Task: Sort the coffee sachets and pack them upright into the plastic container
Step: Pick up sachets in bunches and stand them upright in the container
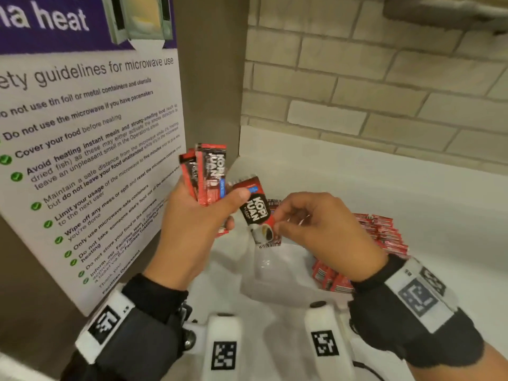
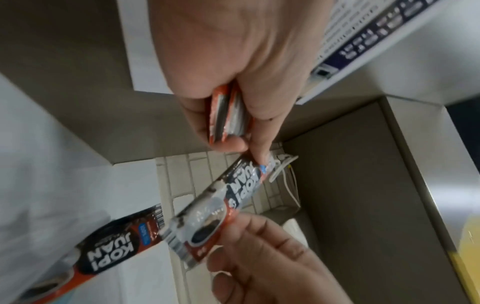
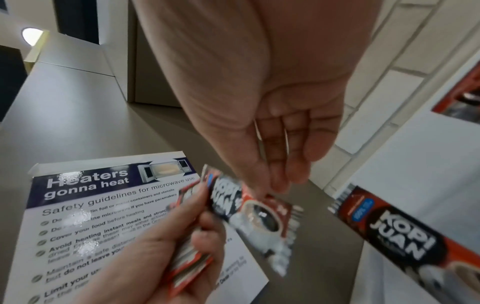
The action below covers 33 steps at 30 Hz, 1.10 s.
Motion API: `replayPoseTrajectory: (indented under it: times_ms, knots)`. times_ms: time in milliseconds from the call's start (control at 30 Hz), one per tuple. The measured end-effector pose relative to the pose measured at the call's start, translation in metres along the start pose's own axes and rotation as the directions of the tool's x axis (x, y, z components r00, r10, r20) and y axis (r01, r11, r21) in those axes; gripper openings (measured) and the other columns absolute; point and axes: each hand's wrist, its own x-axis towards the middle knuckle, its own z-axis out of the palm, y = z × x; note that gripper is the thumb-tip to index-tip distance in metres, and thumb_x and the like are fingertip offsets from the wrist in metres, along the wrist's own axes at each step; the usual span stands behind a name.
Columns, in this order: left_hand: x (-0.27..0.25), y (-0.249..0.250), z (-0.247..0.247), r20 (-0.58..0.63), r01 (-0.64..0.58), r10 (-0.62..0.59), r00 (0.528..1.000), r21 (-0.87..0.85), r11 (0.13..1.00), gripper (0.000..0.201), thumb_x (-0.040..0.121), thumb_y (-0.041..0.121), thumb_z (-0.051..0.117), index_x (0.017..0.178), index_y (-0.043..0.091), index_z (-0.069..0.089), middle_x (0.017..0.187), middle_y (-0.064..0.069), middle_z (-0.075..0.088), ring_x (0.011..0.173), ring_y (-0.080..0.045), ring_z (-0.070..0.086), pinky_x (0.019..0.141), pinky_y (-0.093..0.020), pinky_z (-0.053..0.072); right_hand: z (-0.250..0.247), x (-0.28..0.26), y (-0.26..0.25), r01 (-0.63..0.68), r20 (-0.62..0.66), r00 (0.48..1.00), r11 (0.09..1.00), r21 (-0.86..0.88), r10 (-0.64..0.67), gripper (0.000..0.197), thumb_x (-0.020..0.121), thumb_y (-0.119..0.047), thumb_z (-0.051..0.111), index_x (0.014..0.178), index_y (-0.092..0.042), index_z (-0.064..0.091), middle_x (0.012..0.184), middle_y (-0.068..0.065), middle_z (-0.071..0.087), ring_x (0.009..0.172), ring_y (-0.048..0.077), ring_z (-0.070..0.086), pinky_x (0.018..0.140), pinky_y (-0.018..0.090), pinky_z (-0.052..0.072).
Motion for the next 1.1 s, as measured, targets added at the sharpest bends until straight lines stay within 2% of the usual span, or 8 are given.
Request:
replayPoseTrajectory:
  times_ms: [100, 167, 267, 367, 467, 700, 933, 1100]
  knots:
    - [0.005, -0.001, 0.012, 0.116, -0.053, 0.036, 0.993, 0.139, 0.989, 0.031, 0.073, 0.009, 0.077, 0.096, 0.015, 0.057, 0.067, 0.010, 0.061, 0.060, -0.015, 0.056, 0.051, -0.030, 0.047, 0.006, 0.005, 0.000, -0.032, -0.056, 0.998, 0.999, 0.035, 0.034, 0.010, 0.078, -0.008, 0.071, 0.086, -0.012, 0.067, 0.075, 0.005, 0.068, 0.069, 0.019, 0.063, 0.066, 0.029, 0.051]
    - [0.009, -0.007, 0.016, 0.120, -0.035, 0.019, 0.993, 0.134, 0.990, 0.027, 0.077, 0.011, 0.075, 0.097, 0.013, 0.057, 0.069, 0.010, 0.063, 0.059, -0.015, 0.055, 0.051, -0.030, 0.046, 0.005, 0.012, 0.004, -0.071, -0.087, 0.994, 0.997, -0.011, 0.070, 0.012, 0.078, -0.008, 0.070, 0.090, -0.010, 0.067, 0.078, 0.007, 0.068, 0.070, 0.021, 0.063, 0.065, 0.030, 0.051]
    - [0.011, -0.020, 0.010, 0.039, 0.074, -0.075, 0.996, 0.038, 0.997, 0.021, 0.081, 0.019, 0.071, 0.094, 0.014, 0.055, 0.073, 0.006, 0.059, 0.059, -0.009, 0.053, 0.048, -0.025, 0.043, 0.001, 0.018, 0.017, -0.211, -0.119, 0.972, 0.976, -0.050, 0.204, 0.009, 0.078, -0.005, 0.068, 0.086, -0.009, 0.065, 0.082, 0.008, 0.069, 0.072, 0.020, 0.064, 0.064, 0.025, 0.051]
    - [0.008, -0.038, 0.000, 0.033, 0.202, -0.204, 0.979, 0.050, 0.978, 0.019, 0.081, 0.015, 0.072, 0.090, 0.016, 0.054, 0.075, 0.001, 0.057, 0.058, -0.008, 0.051, 0.048, -0.024, 0.042, 0.006, 0.021, 0.030, -0.365, -0.082, 0.929, 0.930, -0.049, 0.360, 0.007, 0.075, 0.001, 0.066, 0.080, -0.003, 0.062, 0.081, 0.017, 0.071, 0.073, 0.028, 0.070, 0.072, 0.040, 0.058]
    - [0.002, -0.055, -0.005, 0.096, 0.296, -0.310, 0.946, 0.139, 0.945, 0.019, 0.080, 0.009, 0.072, 0.088, 0.013, 0.055, 0.076, -0.001, 0.059, 0.060, -0.010, 0.051, 0.050, -0.025, 0.042, 0.017, 0.028, 0.038, -0.386, -0.023, 0.922, 0.907, -0.168, 0.388, 0.012, 0.072, 0.001, 0.065, 0.084, -0.002, 0.063, 0.081, 0.018, 0.070, 0.077, 0.032, 0.069, 0.074, 0.045, 0.057]
    - [-0.015, -0.068, 0.004, 0.161, 0.372, -0.400, 0.902, 0.177, 0.911, 0.029, 0.077, 0.002, 0.074, 0.089, 0.021, 0.055, 0.057, 0.012, 0.057, 0.048, -0.010, 0.045, 0.046, -0.025, 0.039, 0.033, 0.042, 0.038, -0.401, -0.004, 0.905, 0.851, -0.338, 0.425, 0.026, 0.073, -0.003, 0.067, 0.097, -0.006, 0.057, 0.098, 0.013, 0.066, 0.088, 0.029, 0.065, 0.079, 0.038, 0.056]
    - [-0.020, -0.067, 0.006, 0.145, 0.382, -0.407, 0.902, 0.174, 0.908, 0.034, 0.080, 0.004, 0.071, 0.099, 0.028, 0.056, 0.085, -0.002, 0.061, 0.063, -0.015, 0.050, 0.056, -0.028, 0.045, 0.043, 0.044, 0.044, -0.497, 0.040, 0.845, 0.810, -0.311, 0.534, 0.033, 0.078, -0.017, 0.072, 0.106, -0.005, 0.059, 0.101, 0.012, 0.068, 0.087, 0.027, 0.068, 0.079, 0.038, 0.057]
    - [-0.020, -0.067, 0.005, 0.148, 0.390, -0.415, 0.898, 0.174, 0.905, 0.033, 0.081, 0.006, 0.071, 0.101, 0.027, 0.056, 0.082, 0.000, 0.060, 0.058, -0.012, 0.049, 0.052, -0.023, 0.046, 0.045, 0.041, 0.045, -0.437, 0.076, 0.856, 0.794, -0.423, 0.512, 0.031, 0.085, -0.024, 0.065, 0.109, -0.006, 0.059, 0.103, 0.010, 0.066, 0.091, 0.024, 0.067, 0.074, 0.028, 0.054]
